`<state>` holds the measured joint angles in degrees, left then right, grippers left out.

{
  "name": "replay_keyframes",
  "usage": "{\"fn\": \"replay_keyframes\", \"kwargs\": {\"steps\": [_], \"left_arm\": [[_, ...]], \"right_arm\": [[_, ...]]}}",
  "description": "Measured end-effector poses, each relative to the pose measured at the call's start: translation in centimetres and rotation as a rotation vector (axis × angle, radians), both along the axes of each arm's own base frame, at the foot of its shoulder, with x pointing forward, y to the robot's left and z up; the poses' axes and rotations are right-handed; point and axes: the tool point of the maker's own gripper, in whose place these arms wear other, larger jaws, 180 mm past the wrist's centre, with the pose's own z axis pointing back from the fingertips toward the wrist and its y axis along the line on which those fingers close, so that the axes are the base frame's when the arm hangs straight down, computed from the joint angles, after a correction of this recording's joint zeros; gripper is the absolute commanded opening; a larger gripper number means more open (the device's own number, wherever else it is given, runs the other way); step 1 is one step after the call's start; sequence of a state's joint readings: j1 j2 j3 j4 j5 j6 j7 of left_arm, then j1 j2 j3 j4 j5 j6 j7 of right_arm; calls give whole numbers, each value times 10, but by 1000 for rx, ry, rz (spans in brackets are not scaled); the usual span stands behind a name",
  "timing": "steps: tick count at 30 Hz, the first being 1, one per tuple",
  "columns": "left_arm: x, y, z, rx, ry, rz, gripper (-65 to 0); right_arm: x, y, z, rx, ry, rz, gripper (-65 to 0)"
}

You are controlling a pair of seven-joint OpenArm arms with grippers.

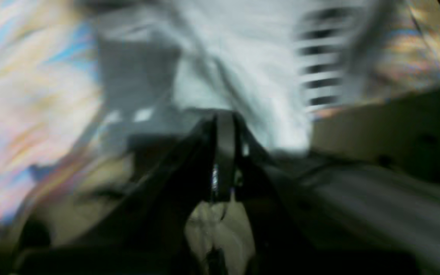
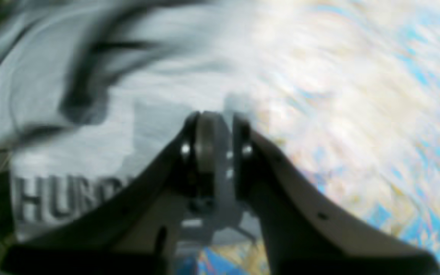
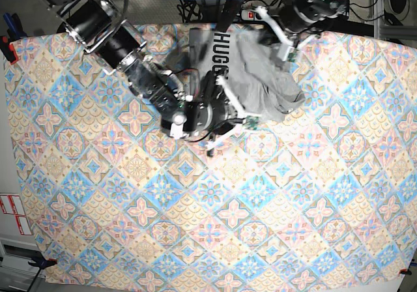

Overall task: Fold the T-shirt properly
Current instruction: 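Fold the shirt over onto itself with both grippers, then press and tuck the folded shirt edges with both grippers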

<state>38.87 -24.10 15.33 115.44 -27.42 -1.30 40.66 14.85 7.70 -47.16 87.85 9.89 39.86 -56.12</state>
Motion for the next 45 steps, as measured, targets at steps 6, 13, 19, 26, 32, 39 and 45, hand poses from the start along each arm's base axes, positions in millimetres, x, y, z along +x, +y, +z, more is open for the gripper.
{"fn": "replay_keyframes", "kwargs": {"steps": [6,13,19,26,32,39,45], "left_arm": [[-17,-48,7,-79,20,-113,-650],[-12,-79,19,-151,-13,-174,-650],[8,-81,23,-149,-54,-146,-650],[21,-49,6,41,-96,-82,-650],[32,10,-3,220,-110,49,-650],[20,102,-6,390,-64,256,-650],[8,117,-5,413,-44,284,-650]], "right_arm": [[2,-19,-9,-33,11,-27,-578],[3,-35,-15,-74,8,-32,-579],[3,-29,-12,-54,7,-28,-579],[3,-32,-13,-65,8,-30,-579],[3,-32,-12,-63,5,-28,-579],[-2,-30,-14,-55,16,-26,-579],[-3,-30,-14,-56,17,-27,-579]]}}
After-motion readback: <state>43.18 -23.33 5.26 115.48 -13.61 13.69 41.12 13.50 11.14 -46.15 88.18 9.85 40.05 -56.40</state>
